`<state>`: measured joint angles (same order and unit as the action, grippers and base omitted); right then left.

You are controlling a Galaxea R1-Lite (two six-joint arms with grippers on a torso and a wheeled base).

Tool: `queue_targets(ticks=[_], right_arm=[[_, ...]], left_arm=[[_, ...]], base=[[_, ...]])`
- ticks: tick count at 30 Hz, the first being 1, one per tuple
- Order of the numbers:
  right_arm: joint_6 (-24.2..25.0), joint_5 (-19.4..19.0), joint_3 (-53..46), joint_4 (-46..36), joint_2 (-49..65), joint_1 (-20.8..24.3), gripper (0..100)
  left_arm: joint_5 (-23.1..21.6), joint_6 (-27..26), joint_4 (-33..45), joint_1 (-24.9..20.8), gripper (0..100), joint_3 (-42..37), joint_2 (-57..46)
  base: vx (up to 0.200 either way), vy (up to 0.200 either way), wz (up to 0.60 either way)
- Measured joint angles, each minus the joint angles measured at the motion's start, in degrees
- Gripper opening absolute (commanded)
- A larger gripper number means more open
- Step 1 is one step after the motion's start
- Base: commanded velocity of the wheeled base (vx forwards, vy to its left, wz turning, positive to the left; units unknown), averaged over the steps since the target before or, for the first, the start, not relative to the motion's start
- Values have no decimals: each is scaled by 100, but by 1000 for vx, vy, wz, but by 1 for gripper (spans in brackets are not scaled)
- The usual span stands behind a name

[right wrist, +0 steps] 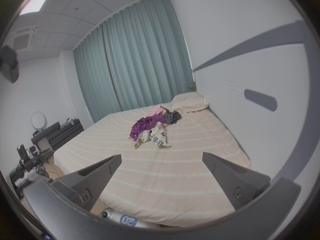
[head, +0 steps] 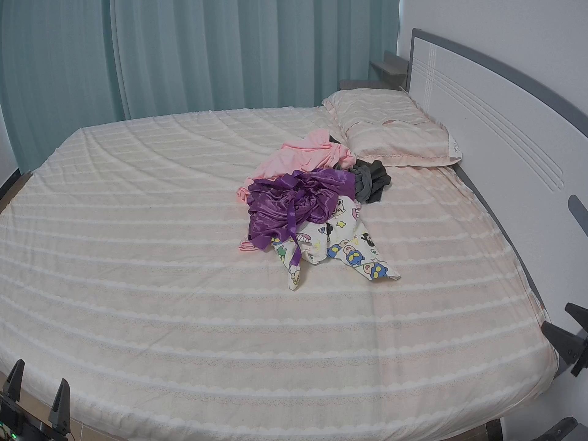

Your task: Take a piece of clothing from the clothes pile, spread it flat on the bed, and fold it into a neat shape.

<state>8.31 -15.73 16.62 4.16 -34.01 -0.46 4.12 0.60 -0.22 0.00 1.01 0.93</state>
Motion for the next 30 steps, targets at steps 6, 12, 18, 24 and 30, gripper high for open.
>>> queue_targets(ticks=[6, 12, 18, 24, 30], right_arm=[[351, -193, 226, 649, -1646, 46, 100], [912, -291, 653, 1328, -3365, 126, 100], [1475, -256, 1268, 2015, -5066, 333, 100], [1921, 190, 1980, 2798, -6623, 713, 100], [2176, 681, 2933, 3176, -7880, 1126, 100]], left_arm=[[0, 0, 0, 0, 100, 0, 0], [-2, 0, 0, 0, 100, 0, 0], [-2, 0, 1, 0, 100, 0, 0], [-2, -2, 1, 0, 100, 0, 0], [-2, -2, 0, 0, 100, 0, 0]], base=[[0, 0, 0], [0, 0, 0], [0, 0, 0], [0, 0, 0], [0, 0, 0]])
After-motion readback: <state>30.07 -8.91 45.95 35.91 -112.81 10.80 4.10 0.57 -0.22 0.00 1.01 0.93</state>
